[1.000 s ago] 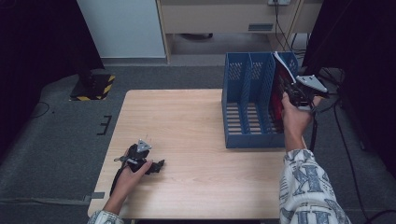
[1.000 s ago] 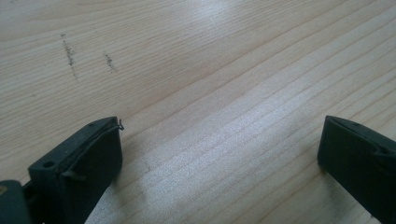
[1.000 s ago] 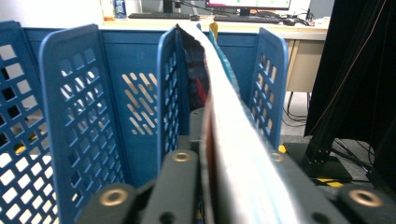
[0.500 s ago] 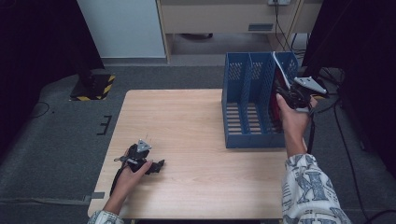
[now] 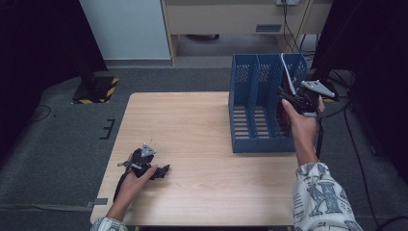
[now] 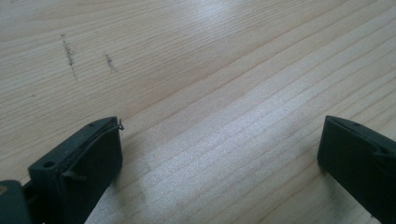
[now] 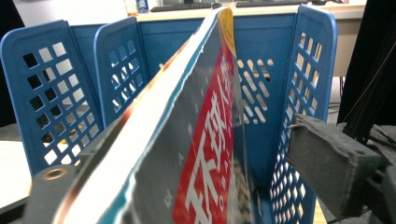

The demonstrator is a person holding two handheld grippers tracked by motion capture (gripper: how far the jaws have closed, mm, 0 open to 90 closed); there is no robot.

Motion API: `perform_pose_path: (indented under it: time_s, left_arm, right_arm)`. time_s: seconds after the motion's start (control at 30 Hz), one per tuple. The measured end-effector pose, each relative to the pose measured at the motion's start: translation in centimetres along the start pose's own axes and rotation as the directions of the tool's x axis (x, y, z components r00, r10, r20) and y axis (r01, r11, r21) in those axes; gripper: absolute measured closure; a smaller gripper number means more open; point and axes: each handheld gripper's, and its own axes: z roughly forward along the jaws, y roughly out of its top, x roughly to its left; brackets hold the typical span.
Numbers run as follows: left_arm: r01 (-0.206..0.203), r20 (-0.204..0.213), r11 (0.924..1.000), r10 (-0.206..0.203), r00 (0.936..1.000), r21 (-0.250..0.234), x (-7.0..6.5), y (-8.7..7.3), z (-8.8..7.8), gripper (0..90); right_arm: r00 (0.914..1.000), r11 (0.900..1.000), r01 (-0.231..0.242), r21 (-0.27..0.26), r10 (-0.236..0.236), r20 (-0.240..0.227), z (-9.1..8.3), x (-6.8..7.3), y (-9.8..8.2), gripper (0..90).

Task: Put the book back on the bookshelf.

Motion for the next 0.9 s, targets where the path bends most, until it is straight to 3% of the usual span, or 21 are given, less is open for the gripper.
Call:
perform_pose_path:
  time_s: [0.33,0.5,0.63,0.9]
  left_arm:
    - [-0.001,0.0,1.0,0.001,1.0,0.0,0.0,0.0,0.0,0.0]
    - [-0.001,0.0,1.0,0.001,1.0,0.0,0.0,0.0,0.0,0.0]
    - [-0.001,0.0,1.0,0.001,1.0,0.0,0.0,0.0,0.0,0.0]
    - [0.0,0.0,1.0,0.0,1.0,0.0,0.0,0.0,0.0,0.0]
  right_arm:
    - [0.9999,0.999,0.009,0.039,-0.009,-0.006,-0.4,0.2,-0.5,10.4]
    - [0.9999,1.0,0.009,0.026,-0.009,-0.011,-0.7,0.4,-0.2,10.1]
    - [0.9998,0.999,0.014,0.053,-0.013,-0.018,-0.9,0.5,-0.3,7.9]
    - [0.9993,0.998,0.022,0.052,-0.021,-0.03,-1.8,0.4,-0.4,5.8]
